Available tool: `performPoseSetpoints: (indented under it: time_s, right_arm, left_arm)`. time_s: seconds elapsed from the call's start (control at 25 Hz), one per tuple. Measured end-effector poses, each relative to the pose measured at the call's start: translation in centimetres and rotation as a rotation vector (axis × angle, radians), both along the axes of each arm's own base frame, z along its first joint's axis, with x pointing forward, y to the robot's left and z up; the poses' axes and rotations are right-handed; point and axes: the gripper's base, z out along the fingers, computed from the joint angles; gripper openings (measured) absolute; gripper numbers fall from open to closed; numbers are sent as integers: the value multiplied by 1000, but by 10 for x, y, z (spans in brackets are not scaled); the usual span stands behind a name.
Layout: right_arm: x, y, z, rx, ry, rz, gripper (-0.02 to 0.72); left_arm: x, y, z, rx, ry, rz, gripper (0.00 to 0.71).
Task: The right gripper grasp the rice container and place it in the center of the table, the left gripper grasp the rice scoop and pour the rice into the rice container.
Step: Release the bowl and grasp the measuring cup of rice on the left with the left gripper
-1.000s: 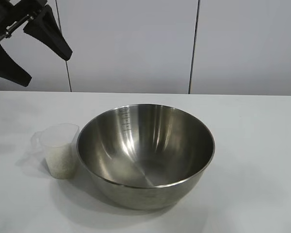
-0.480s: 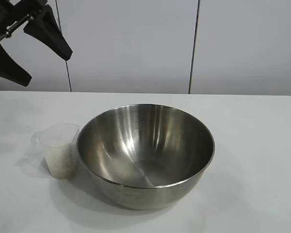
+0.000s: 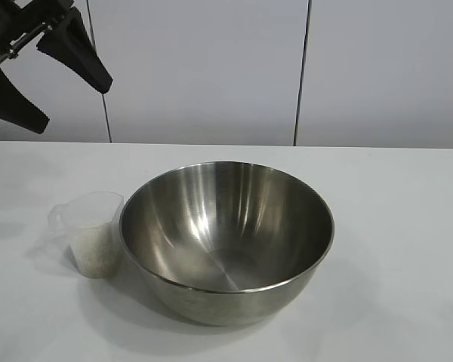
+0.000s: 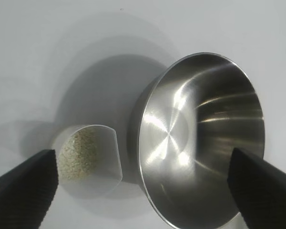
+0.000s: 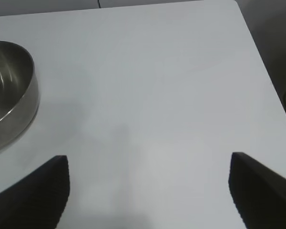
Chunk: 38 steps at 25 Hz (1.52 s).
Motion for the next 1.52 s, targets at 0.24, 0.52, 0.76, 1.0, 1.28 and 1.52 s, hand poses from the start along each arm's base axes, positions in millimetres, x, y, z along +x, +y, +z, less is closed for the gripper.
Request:
performPoseSetpoints:
  time_s: [0.24, 0.52, 0.76, 1.0, 1.28, 1.52]
  right_arm:
    - [0, 0, 0, 0, -4, 0, 622]
    - [1, 0, 1, -1, -9, 0, 622]
    - [1, 0, 1, -1, -10, 0, 622]
    - [1, 0, 1, -1, -12, 0, 622]
    - [1, 0, 1, -1, -13, 0, 622]
    - [1, 0, 1, -1, -14, 0, 622]
  left_arm:
    - [2, 1, 0, 4, -21, 17, 694]
    - [8, 2, 2, 1, -63, 66, 694]
    - [2, 2, 1, 27, -9, 9, 694]
    - [-6, 8, 43, 87, -307, -24, 694]
    - [-64, 35, 44, 253, -762, 137, 694]
    - [-78, 41, 3, 324, -747, 130, 694]
